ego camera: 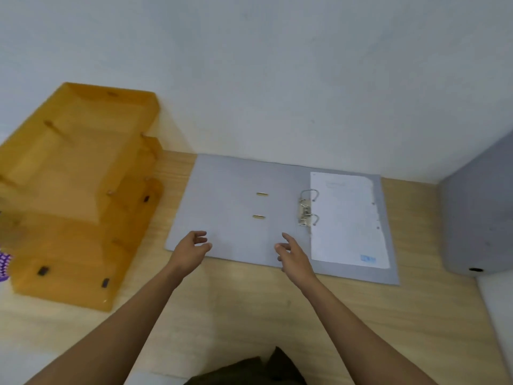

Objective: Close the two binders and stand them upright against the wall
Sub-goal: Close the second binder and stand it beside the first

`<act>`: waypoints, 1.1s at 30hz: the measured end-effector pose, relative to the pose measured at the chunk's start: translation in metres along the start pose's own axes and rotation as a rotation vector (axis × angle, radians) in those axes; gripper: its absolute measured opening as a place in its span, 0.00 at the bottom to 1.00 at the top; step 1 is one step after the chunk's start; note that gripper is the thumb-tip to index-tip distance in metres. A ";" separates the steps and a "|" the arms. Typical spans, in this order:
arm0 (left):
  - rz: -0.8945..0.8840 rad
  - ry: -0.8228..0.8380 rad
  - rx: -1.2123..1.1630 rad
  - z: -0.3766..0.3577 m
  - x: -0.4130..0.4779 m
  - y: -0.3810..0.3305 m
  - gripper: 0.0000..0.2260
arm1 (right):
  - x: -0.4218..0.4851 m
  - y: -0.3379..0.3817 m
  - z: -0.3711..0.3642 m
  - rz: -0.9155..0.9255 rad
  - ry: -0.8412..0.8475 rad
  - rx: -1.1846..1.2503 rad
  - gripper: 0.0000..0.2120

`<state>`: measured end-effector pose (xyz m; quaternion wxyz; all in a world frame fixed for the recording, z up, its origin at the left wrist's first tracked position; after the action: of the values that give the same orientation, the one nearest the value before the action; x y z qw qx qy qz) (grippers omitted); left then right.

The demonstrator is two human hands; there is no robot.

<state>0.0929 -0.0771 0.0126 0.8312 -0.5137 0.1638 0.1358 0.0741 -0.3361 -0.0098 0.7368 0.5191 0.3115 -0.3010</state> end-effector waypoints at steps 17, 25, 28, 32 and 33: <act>0.234 -0.259 0.122 0.045 0.053 0.045 0.35 | 0.036 0.043 -0.050 -0.050 -0.042 -0.177 0.25; 0.011 -0.265 -0.023 0.057 0.051 -0.006 0.22 | 0.027 0.053 -0.055 -0.006 -0.032 -0.154 0.23; -0.041 -0.198 -0.093 0.057 0.046 -0.029 0.19 | 0.017 0.065 -0.057 0.041 0.015 -0.107 0.23; -0.130 -0.059 -0.136 0.051 0.033 -0.061 0.17 | 0.007 0.079 -0.054 0.119 0.066 -0.034 0.22; -0.158 -0.040 -0.150 0.048 0.030 -0.067 0.17 | 0.004 0.081 -0.052 0.132 0.071 -0.009 0.21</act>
<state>0.1526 -0.0613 0.0743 0.8015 -0.5831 0.0953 0.0919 0.1316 -0.2639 0.0200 0.7458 0.5454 0.3042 -0.2317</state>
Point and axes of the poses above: each hand's wrist, its own x-axis towards the middle knuckle, its own z-axis out of the back of the hand, y = z × x, the point moved 1 cm from there along x, towards the middle knuckle, and after that the axes turned 14 degrees about -z, right-handed, at the moved point
